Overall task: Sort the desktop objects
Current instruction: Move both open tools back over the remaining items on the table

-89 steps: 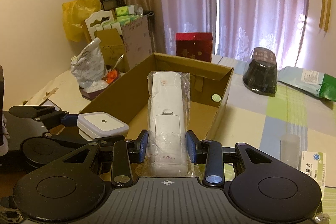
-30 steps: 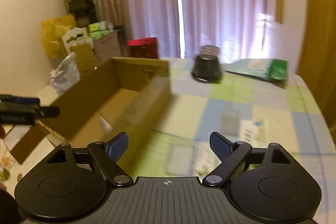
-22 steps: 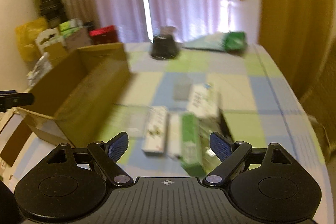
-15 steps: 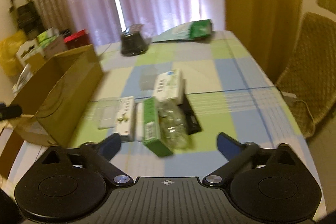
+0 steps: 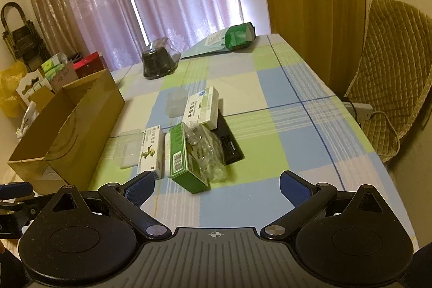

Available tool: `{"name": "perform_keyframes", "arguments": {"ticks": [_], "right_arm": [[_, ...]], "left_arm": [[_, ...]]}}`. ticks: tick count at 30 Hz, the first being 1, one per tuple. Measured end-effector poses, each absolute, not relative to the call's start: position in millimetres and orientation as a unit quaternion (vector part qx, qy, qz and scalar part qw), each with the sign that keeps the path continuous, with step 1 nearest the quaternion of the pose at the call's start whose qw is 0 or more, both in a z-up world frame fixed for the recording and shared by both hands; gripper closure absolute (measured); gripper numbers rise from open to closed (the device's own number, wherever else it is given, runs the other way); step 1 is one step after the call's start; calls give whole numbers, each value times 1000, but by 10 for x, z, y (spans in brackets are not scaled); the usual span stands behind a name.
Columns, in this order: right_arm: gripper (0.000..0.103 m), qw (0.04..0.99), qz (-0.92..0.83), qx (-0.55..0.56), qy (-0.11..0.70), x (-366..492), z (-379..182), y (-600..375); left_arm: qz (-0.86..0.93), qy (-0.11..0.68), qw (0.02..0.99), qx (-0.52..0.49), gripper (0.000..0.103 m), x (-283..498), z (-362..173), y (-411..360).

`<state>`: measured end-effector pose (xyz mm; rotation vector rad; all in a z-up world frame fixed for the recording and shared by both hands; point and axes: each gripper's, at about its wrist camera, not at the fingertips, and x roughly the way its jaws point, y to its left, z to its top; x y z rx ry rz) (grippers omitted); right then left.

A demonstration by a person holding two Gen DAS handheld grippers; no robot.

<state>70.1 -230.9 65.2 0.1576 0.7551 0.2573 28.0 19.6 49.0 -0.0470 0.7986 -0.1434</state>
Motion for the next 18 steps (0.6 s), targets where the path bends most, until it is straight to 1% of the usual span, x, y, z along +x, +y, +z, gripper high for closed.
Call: {"name": "perform_keyframes", "arguments": {"ticks": [18], "right_arm": [[2, 911, 122, 100, 381, 741, 555, -2387]], "left_arm": [[-71, 403, 912, -25, 2, 283, 439, 159]]}}
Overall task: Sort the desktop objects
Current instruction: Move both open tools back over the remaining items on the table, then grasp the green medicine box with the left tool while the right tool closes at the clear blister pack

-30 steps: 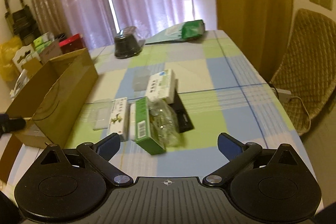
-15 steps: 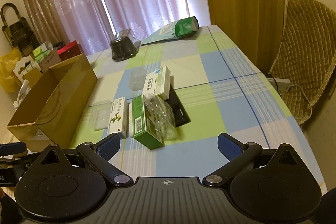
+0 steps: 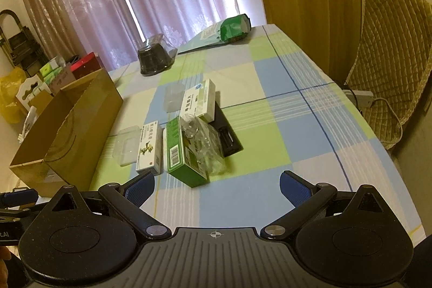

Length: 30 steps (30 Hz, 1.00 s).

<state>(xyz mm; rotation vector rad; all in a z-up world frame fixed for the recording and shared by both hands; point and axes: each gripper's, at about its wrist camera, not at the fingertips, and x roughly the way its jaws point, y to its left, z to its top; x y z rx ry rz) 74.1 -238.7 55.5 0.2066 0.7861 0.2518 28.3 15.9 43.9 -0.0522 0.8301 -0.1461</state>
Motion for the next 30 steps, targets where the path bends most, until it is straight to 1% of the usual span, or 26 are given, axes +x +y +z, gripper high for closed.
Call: {"name": "perform_keyframes", "arguments": {"ticks": [9, 14, 24, 25, 26, 27, 30], "right_arm": [[2, 908, 122, 101, 387, 754, 505, -2400], [2, 910, 127, 83, 386, 823, 468, -2402], [3, 903, 180, 28, 389, 1279, 264, -2306], [14, 902, 184, 26, 389, 1326, 241, -2303], [22, 899, 191, 24, 394, 1390, 206, -2296], [25, 895, 197, 23, 399, 1454, 171, -2289], [25, 890, 212, 15, 403, 1593, 90, -2273]], "left_arm": [[-73, 408, 910, -27, 2, 301, 403, 145], [-74, 412, 908, -28, 2, 344, 359, 127], [-85, 427, 900, -21, 2, 605, 163, -44], [-86, 428, 900, -21, 2, 641, 143, -63], [-88, 428, 899, -21, 2, 684, 123, -85], [-89, 429, 899, -20, 2, 723, 102, -107], [-95, 430, 897, -18, 3, 850, 34, -187]]}}
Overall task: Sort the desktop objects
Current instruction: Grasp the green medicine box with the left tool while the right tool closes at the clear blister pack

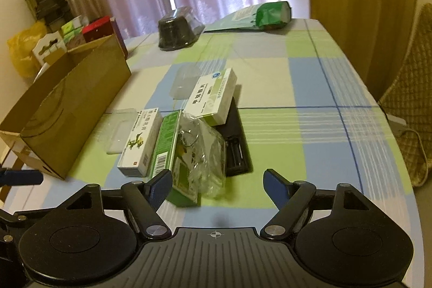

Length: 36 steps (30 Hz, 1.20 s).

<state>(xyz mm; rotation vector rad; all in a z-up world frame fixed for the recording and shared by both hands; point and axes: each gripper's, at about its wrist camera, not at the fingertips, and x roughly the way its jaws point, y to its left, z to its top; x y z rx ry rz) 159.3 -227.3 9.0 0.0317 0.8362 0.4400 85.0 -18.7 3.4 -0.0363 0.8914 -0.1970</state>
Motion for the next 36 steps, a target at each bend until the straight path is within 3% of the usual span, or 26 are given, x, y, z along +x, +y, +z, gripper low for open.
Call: {"name": "perform_keyframes", "arguments": {"ticks": [3, 5, 11, 13, 15, 17, 31, 34, 36], "right_arm": [[47, 882, 229, 7, 411, 1713, 6, -2257], [47, 877, 239, 5, 417, 1779, -55, -2259], [71, 864, 275, 10, 421, 1912, -176, -2236], [86, 862, 280, 17, 423, 1946, -191, -2219], [88, 862, 280, 17, 423, 1966, -194, -2195], [103, 863, 279, 17, 421, 1963, -171, -2193], [103, 883, 224, -42, 411, 1526, -34, -2713], [103, 880, 219, -41, 419, 1469, -126, -2785], [103, 879, 218, -38, 422, 1436, -169, -2804]], "left_arm": [[-101, 432, 896, -15, 7, 980, -35, -271], [-106, 433, 895, -14, 8, 1067, -88, -331], [-115, 438, 891, -9, 9, 1229, -198, -444], [-116, 439, 891, -9, 9, 1257, -221, -460], [-116, 439, 891, -9, 10, 1283, -244, -464], [-116, 439, 891, -9, 12, 1299, -258, -464], [-138, 443, 885, -39, 27, 1576, -375, -755], [-135, 449, 883, -31, 37, 1651, -445, -864], [-128, 453, 882, -19, 53, 1690, -489, -909]]}}
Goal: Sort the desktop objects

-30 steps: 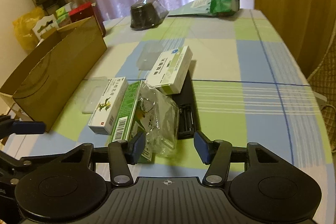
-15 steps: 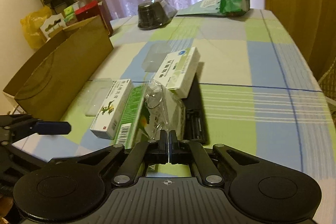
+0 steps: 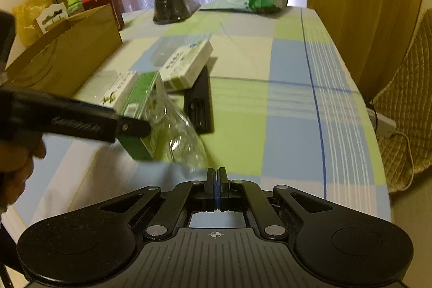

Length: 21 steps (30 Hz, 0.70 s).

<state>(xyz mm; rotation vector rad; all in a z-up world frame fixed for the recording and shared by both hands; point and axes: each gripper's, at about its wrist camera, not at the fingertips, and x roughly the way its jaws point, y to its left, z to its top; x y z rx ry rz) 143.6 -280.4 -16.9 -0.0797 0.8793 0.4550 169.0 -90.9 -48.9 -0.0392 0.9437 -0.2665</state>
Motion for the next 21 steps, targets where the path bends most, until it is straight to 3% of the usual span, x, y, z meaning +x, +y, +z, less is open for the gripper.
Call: {"name": "perform_keyframes", "arguments": {"ticks": [2, 6, 21], "right_arm": [[103, 878, 216, -36, 426, 1422, -204, -2816], [103, 877, 216, -21, 429, 1443, -232, -2832], [103, 883, 247, 45, 398, 1706, -148, -2606]], "left_arm": [[-127, 457, 881, -7, 68, 1706, -521, -926], [-134, 455, 880, 11, 77, 1630, -510, -869], [-149, 459, 876, 4, 78, 848, -389, -308]]}}
